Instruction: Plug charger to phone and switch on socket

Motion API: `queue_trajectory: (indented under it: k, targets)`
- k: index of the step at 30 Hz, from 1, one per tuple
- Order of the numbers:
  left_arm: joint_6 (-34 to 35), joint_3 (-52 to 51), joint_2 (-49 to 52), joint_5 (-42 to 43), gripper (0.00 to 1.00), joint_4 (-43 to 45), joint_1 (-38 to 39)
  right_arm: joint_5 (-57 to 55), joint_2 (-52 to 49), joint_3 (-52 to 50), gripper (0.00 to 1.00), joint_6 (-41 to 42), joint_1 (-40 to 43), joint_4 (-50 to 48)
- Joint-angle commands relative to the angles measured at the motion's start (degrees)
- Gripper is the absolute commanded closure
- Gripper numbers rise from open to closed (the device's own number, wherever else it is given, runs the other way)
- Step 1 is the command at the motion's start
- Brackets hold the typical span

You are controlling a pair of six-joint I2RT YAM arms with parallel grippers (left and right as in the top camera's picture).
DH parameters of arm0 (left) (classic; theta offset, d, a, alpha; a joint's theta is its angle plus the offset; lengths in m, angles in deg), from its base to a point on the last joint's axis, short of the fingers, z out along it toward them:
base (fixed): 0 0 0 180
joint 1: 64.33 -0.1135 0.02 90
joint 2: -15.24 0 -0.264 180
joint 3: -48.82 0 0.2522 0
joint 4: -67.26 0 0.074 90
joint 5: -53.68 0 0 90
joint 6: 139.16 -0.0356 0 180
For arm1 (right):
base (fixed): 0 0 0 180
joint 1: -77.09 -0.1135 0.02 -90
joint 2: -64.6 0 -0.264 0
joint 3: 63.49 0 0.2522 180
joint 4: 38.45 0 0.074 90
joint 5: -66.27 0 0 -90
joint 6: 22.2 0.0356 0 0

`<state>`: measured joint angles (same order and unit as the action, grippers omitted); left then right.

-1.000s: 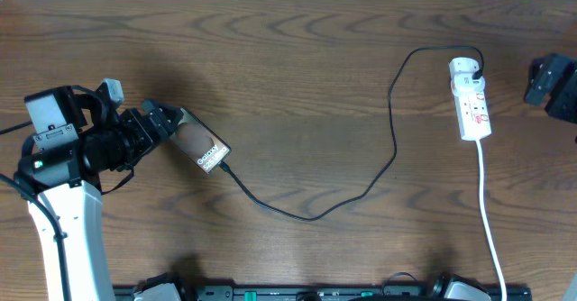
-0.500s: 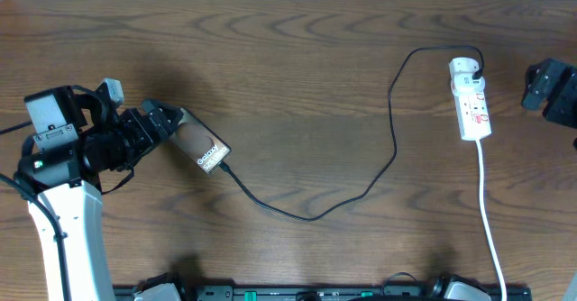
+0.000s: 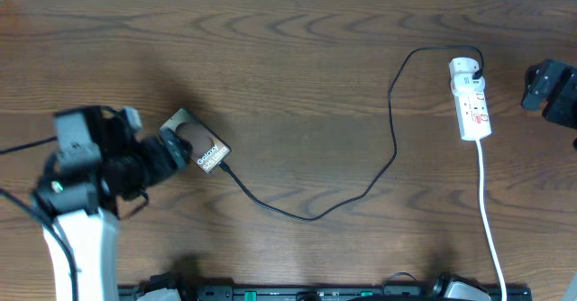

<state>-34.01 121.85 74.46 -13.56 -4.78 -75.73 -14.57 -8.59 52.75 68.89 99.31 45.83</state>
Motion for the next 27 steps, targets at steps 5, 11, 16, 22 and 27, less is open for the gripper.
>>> queue_trajectory:
  k: [5, 11, 16, 22, 27]
  targets:
    - [-0.5, -13.1, -19.8, -16.9, 0.09, 13.2, 14.8, -0.2, -0.1, -0.1, 0.01, 0.6, -0.2, 0.0]
    - [-0.6, -28.7, -36.1, -17.6, 0.09, 40.1, 15.3, -0.3, -0.1, -0.1, 0.01, 0.6, -0.2, 0.0]
    - [-0.5, -38.5, -41.2, -17.9, 0.09, 62.4, 13.4, -0.2, -0.1, -0.1, 0.01, 0.6, -0.2, 0.0]
    - [-0.6, -42.2, -44.7, -18.4, 0.09, 69.2, 11.4, -0.2, -0.1, -0.1, 0.01, 0.6, -0.2, 0.0]
    - [-0.6, -42.2, -50.2, -19.7, 0.09, 66.1, 11.3, -0.3, -0.1, -0.1, 0.01, 0.6, -0.2, 0.0]
